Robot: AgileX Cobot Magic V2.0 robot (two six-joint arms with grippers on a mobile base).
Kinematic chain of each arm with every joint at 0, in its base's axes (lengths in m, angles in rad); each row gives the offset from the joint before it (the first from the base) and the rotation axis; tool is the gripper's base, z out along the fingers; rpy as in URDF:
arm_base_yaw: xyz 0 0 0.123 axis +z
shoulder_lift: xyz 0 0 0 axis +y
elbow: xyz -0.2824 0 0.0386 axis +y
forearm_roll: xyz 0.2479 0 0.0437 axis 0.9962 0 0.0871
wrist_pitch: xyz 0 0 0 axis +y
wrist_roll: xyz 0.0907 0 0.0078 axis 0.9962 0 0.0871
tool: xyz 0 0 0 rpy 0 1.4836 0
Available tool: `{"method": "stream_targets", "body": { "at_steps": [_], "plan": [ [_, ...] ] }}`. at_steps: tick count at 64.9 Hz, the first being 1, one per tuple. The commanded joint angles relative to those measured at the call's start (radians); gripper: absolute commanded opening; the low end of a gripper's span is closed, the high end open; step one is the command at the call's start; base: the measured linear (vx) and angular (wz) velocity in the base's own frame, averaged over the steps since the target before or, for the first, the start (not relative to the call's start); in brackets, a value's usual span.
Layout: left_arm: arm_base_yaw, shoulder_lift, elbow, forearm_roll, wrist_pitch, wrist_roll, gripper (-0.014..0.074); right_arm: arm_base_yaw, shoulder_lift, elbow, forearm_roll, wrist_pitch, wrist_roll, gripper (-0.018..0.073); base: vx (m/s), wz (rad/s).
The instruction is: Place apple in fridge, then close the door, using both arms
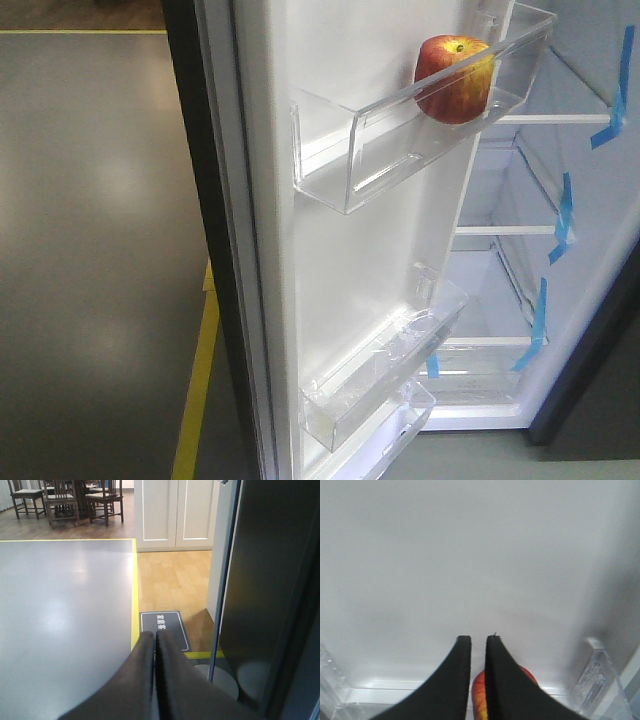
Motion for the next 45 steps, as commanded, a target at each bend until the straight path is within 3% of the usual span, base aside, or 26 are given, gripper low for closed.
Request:
{"method": "stream_targets", "body": {
  "at_steps": [1,15,28,45],
  "plan": [
    [0.001,-0.017,0.028,-0.001,-0.071,-0.007,-0.0006,-0.006,-0.092,-0.027,0.022,-0.005,-0.008,-0.001,0.0,0.0],
    [0.001,-0.017,0.028,-0.001,-0.071,-0.007,-0.0006,-0.006,-0.288,0.144,-0.015,-0.031,-0.036,-0.0005,0.0,0.0],
    [0.001,-0.017,0.028,-0.004,-0.114,-0.009,-0.0006,-0.006,-0.515,0.501,-0.018,-0.157,-0.066,-0.0005,0.0,0.0],
    [0.001,-0.017,0.028,-0.004,-0.278,-0.172,-0.0006,-0.006,-0.825,1.018,-0.02,-0.345,-0.065,-0.0005,0.0,0.0]
  ]
}}
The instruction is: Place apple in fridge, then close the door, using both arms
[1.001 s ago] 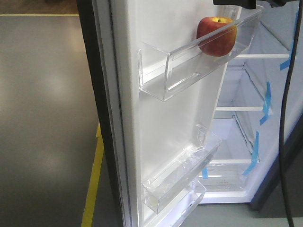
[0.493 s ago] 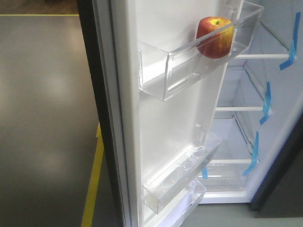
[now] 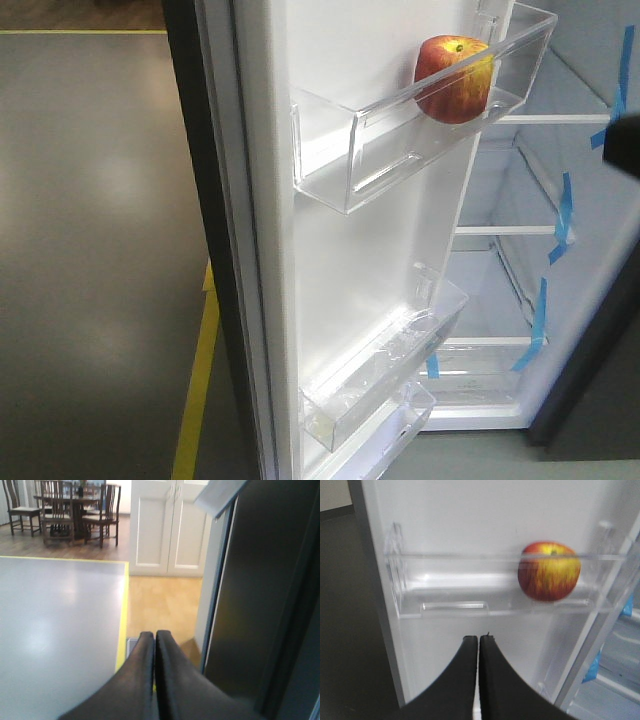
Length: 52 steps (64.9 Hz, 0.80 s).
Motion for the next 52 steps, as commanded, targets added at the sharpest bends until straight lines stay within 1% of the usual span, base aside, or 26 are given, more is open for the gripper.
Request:
{"method": "stream_targets", "body": {
  "at_steps": [1,9,14,21,23,26,29,32,38,39,42,43,47,52],
  "plan": [
    [0.001,-0.017,0.028,-0.004,-0.166,-0.088,-0.0006,-0.006,-0.102,0.127,0.033,-0.101,-0.012,-0.0005,0.0,0.0],
    [0.001,-0.017,0.028,-0.004,-0.3,-0.223,-0.0006,-0.006,-0.223,0.295,0.034,-0.112,0.005,-0.0005,0.0,0.0],
    [0.001,-0.017,0.028,-0.004,-0.393,-0.331,-0.0006,-0.006,-0.29,0.367,0.036,-0.107,0.019,-0.0005,0.0,0.0],
    [0.001,-0.017,0.026,-0.003,-0.532,-0.466,-0.0006,-0.006,-0.358,0.424,0.036,-0.107,0.056,-0.0005,0.0,0.0],
    [0.001,-0.017,0.025,-0.003,-0.555,-0.491,-0.0006,-0.006,-0.374,0.434,0.04,-0.107,0.059,-0.0005,0.0,0.0],
    [0.001,-0.017,0.019,-0.011,-0.584,-0.551,-0.0006,-0.006,-0.387,0.442,0.043,-0.105,0.059,-0.0005,0.0,0.0],
    [0.001,-0.017,0.018,-0.038,-0.619,-0.642,-0.0006,-0.006,-0.392,0.442,0.043,-0.103,0.056,-0.0005,0.0,0.0],
    [0.001,-0.017,0.018,-0.09,-0.639,-0.752,-0.0006,-0.006,-0.392,0.442,0.05,-0.104,0.054,-0.0004,0.0,0.0],
    [0.001,-0.017,0.018,-0.169,-0.674,-0.942,-0.0006,-0.006,-0.392,0.442,0.069,-0.106,0.049,-0.0003,0.0,0.0],
    [0.001,-0.017,0.018,-0.181,-0.678,-0.953,-0.0006,-0.006,-0.392,0.442,0.07,-0.107,0.049,-0.0003,0.0,0.0],
    [0.001,-0.017,0.018,-0.202,-0.707,-1.024,-0.0006,-0.006,-0.392,0.442,0.071,-0.112,0.049,-0.0003,0.0,0.0],
    [0.001,-0.016,0.018,-0.212,-0.731,-1.061,-0.0006,-0.006,-0.392,0.442,0.07,-0.113,0.049,-0.0003,0.0,0.0],
    [0.001,-0.014,0.015,-0.236,-0.786,-1.119,-0.0006,-0.006,-0.392,0.442,0.07,-0.116,0.049,-0.0003,0.0,0.0],
    [0.001,-0.014,-0.033,-0.269,-0.782,-1.154,-0.0006,-0.006,-0.392,0.442,0.072,-0.12,0.049,-0.0003,0.0,0.0]
  ]
}}
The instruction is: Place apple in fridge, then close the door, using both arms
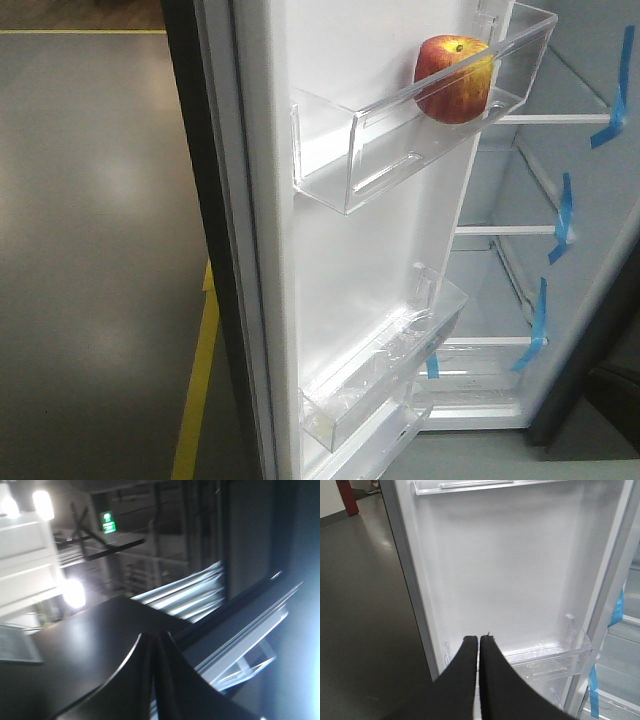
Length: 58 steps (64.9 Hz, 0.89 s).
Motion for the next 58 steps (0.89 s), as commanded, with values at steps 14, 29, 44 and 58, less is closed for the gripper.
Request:
{"method": "stream_targets", "body": {
  "at_steps": [14,29,44,58],
  "plan": [
    [0.001,0.108,-0.295,-0.04,0.016,0.095,-0.0006,-0.006,0.01,-0.024,0.096,-0.058,-0.007,-0.0003,0.0,0.0],
    [0.0,0.432,-0.584,0.02,0.009,0.291,-0.0006,-0.006,0.01,-0.024,0.112,-0.055,-0.007,-0.0003,0.0,0.0],
    [-0.001,0.829,-0.811,0.338,-0.028,0.082,-0.0006,-0.006,0.01,-0.024,0.109,-0.047,-0.007,-0.0003,0.0,0.0],
    [-0.001,1.206,-1.048,0.721,-0.225,-0.27,-0.0004,-0.006,0.01,-0.024,0.109,-0.044,-0.007,-0.0003,0.0,0.0]
  ]
}}
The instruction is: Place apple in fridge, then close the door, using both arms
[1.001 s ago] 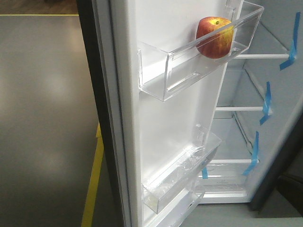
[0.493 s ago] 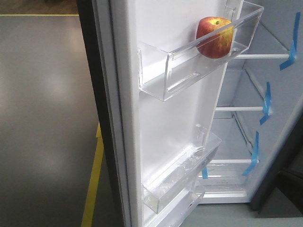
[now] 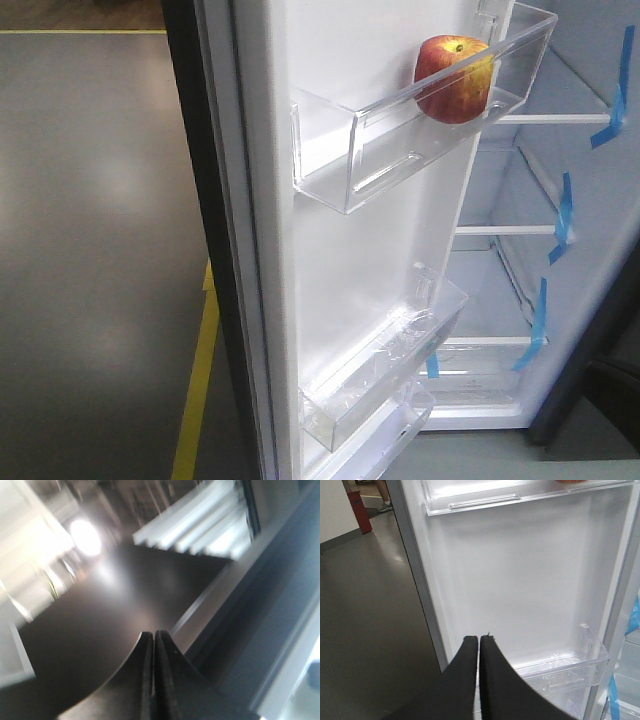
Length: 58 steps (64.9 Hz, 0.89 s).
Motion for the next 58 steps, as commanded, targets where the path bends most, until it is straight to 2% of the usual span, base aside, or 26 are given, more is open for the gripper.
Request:
{"method": "stream_targets", "body": {
  "at_steps": [1,4,10,16,25,34,42,49,58],
  "plan": [
    [-0.001,0.137,-0.132,0.142,-0.151,-0.144,-0.0003,-0.006,0.01,-0.024,0.037,-0.037,-0.007,-0.0003,0.0,0.0],
    [-0.001,0.218,-0.199,0.186,-0.182,-0.182,0.0004,-0.006,0.01,-0.024,0.038,-0.033,-0.007,-0.0003,0.0,0.0],
    [-0.001,0.345,-0.32,0.229,-0.208,-0.206,0.0029,-0.006,0.01,-0.024,0.038,-0.027,-0.007,-0.0003,0.0,0.0],
    [-0.001,0.449,-0.435,0.262,-0.22,-0.282,0.0083,-0.006,0.01,-0.024,0.038,-0.011,-0.007,-0.0003,0.0,0.0],
    [-0.001,0.595,-0.586,0.348,-0.268,-0.423,0.0222,-0.006,0.01,-0.024,0.037,-0.005,-0.007,-0.0003,0.0,0.0],
    [-0.001,0.686,-0.698,0.44,-0.309,-0.532,0.0355,-0.006,0.01,-0.024,0.037,-0.005,-0.008,-0.0003,0.0,0.0],
    [-0.003,0.734,-0.77,0.503,-0.383,-0.627,0.0409,-0.006,0.01,-0.024,0.037,-0.005,-0.008,-0.0003,0.0,0.0],
    [-0.009,0.752,-0.808,0.542,-0.426,-0.641,0.0417,-0.006,0.01,-0.024,0.037,-0.006,-0.008,-0.0003,0.0,0.0],
    [-0.02,0.756,-0.829,0.556,-0.457,-0.641,0.0417,-0.006,0.01,-0.024,0.037,-0.006,-0.008,-0.0003,0.0,0.0]
  ]
}}
